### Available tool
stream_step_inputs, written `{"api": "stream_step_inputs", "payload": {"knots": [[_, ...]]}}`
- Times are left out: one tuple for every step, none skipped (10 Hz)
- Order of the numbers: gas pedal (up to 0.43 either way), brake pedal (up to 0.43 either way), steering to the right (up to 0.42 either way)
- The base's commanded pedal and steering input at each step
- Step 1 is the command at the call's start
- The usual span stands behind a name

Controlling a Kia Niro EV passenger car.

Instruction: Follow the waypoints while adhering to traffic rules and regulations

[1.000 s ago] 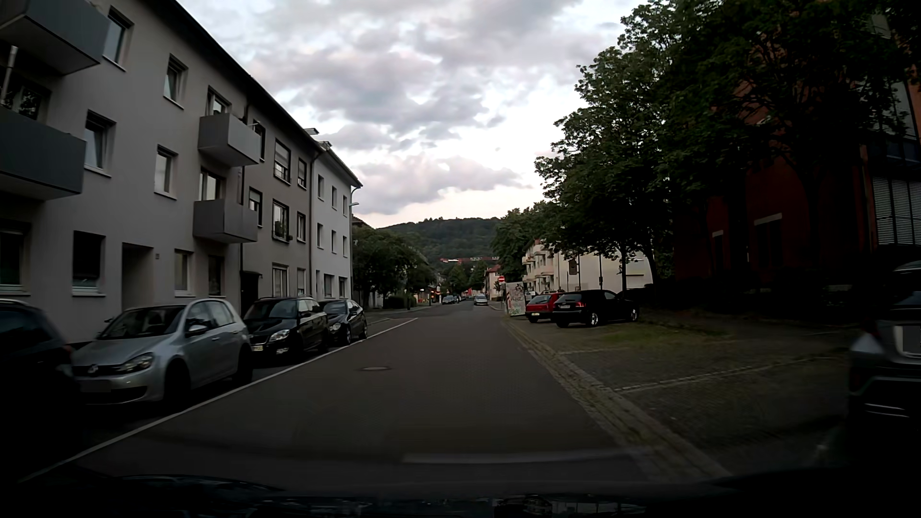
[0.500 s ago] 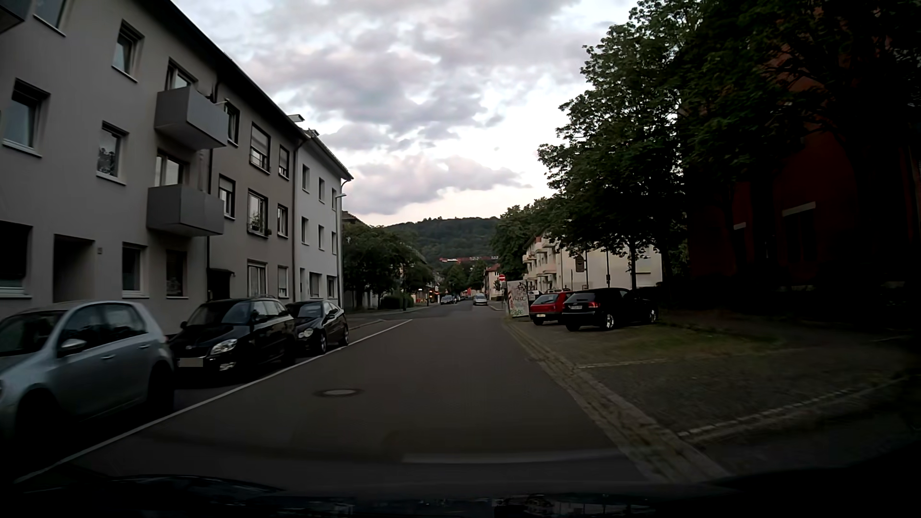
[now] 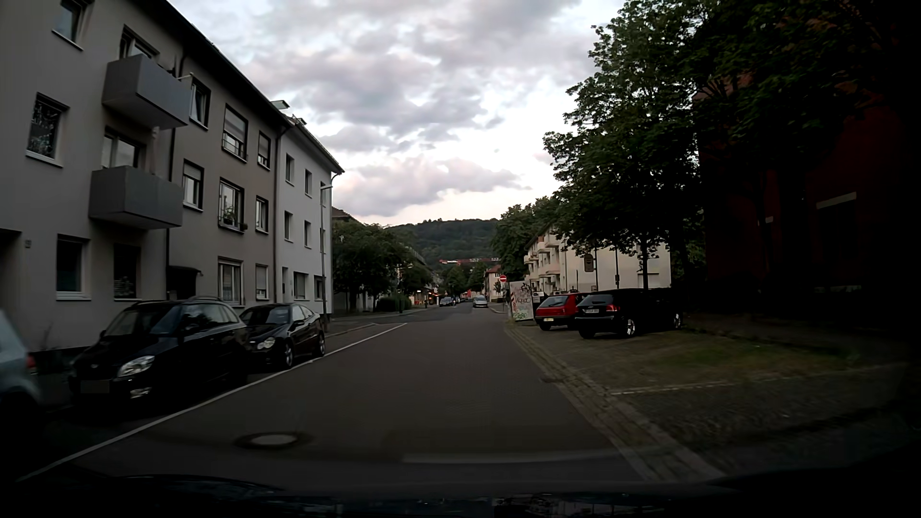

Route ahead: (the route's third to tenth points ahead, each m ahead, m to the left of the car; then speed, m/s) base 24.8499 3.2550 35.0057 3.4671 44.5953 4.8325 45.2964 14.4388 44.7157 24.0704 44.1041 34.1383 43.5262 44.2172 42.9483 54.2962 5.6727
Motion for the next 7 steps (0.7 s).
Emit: {"api": "stream_step_inputs", "payload": {"knots": [[0.047, 0.000, -0.002], [0.059, 0.000, -0.003], [0.059, 0.000, -0.006], [0.059, 0.000, -0.008], [0.059, 0.000, -0.010], [0.059, 0.000, -0.009], [0.059, 0.000, -0.010]]}}
